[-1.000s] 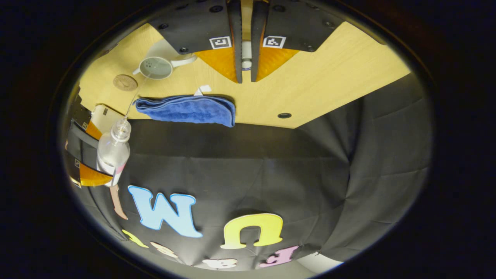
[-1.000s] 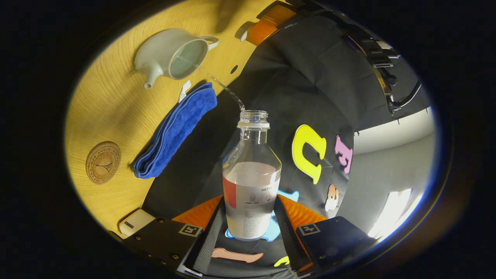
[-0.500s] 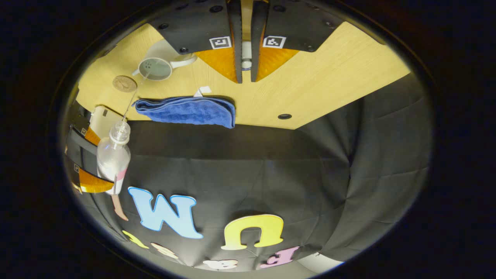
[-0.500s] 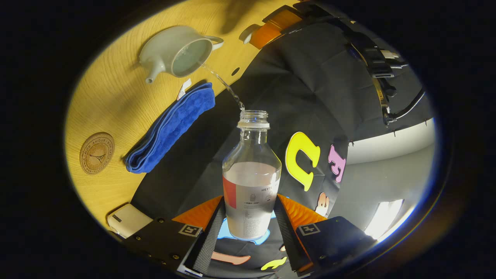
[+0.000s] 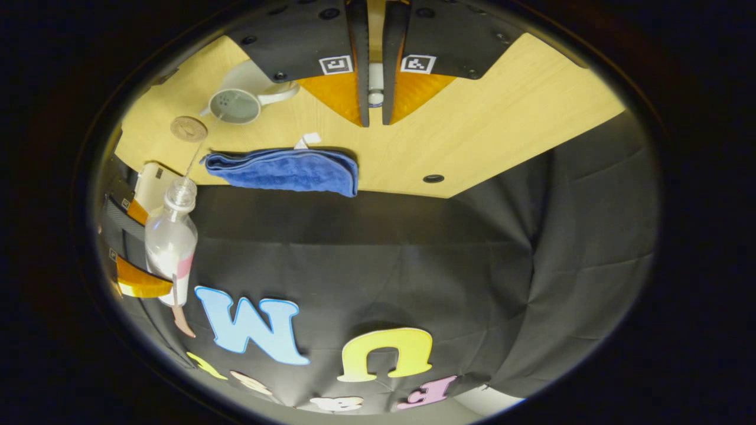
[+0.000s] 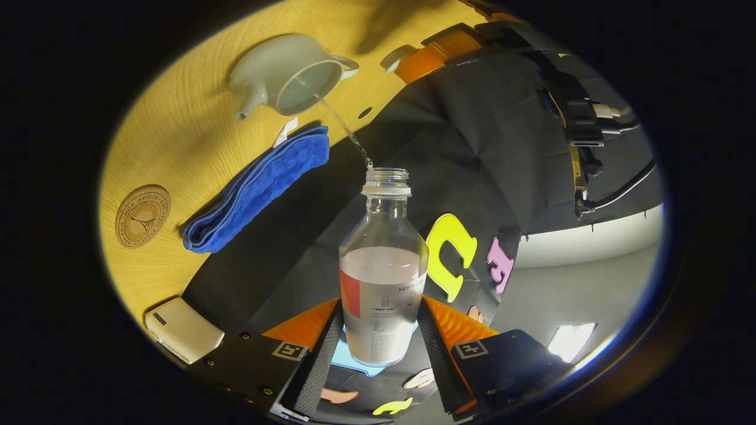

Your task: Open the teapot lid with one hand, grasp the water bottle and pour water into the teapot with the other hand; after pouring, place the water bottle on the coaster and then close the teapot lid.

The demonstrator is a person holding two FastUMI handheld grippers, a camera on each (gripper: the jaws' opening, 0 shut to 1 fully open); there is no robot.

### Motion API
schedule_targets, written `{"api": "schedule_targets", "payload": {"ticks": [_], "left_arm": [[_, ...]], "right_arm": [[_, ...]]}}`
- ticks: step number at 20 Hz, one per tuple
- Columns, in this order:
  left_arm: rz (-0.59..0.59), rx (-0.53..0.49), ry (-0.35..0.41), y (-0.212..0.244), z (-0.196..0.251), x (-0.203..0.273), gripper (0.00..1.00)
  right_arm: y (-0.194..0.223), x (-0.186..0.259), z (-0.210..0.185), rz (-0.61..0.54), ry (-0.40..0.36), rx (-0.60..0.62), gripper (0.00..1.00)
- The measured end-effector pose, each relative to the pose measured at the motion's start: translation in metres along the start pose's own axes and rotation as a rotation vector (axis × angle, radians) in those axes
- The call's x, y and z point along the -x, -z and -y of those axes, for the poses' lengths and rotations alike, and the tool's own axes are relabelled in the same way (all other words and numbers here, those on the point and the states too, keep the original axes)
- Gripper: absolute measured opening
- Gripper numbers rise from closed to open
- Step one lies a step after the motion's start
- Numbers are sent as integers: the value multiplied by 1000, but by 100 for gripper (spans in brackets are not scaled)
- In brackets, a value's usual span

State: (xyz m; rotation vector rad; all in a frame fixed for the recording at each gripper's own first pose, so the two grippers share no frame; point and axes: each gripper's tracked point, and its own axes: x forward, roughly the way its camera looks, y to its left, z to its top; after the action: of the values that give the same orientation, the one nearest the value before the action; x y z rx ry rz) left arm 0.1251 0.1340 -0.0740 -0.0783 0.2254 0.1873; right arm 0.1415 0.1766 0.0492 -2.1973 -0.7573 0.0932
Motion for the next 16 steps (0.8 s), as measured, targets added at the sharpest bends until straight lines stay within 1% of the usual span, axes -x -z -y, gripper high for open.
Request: {"api": "schedule_targets", "payload": {"ticks": [3, 6, 11, 12, 13, 15, 16], "left_arm": [[-4, -2, -2, 0, -1, 0, 17], [-5, -3, -3, 2, -1, -1, 17], [-4, -4, -4, 1, -1, -1, 17], [-3, -4, -4, 0, -1, 0, 17], [-2, -3, -4, -1, -2, 0, 17], [0, -3, -6, 0, -2, 0, 17], [1, -2, -5, 0, -2, 0, 17]], "right_arm": [[-5, -1, 2, 14, 7, 24, 75], [-8, -2, -4, 19, -2, 27, 75], [-7, 2, -11, 3, -15, -27, 75], [-7, 2, -13, -2, -28, -67, 75], [-5, 2, -21, -6, -57, -137, 75], [-4, 1, -36, -26, -122, -327, 75], [-9, 6, -44, -38, -156, -435, 75]]}}
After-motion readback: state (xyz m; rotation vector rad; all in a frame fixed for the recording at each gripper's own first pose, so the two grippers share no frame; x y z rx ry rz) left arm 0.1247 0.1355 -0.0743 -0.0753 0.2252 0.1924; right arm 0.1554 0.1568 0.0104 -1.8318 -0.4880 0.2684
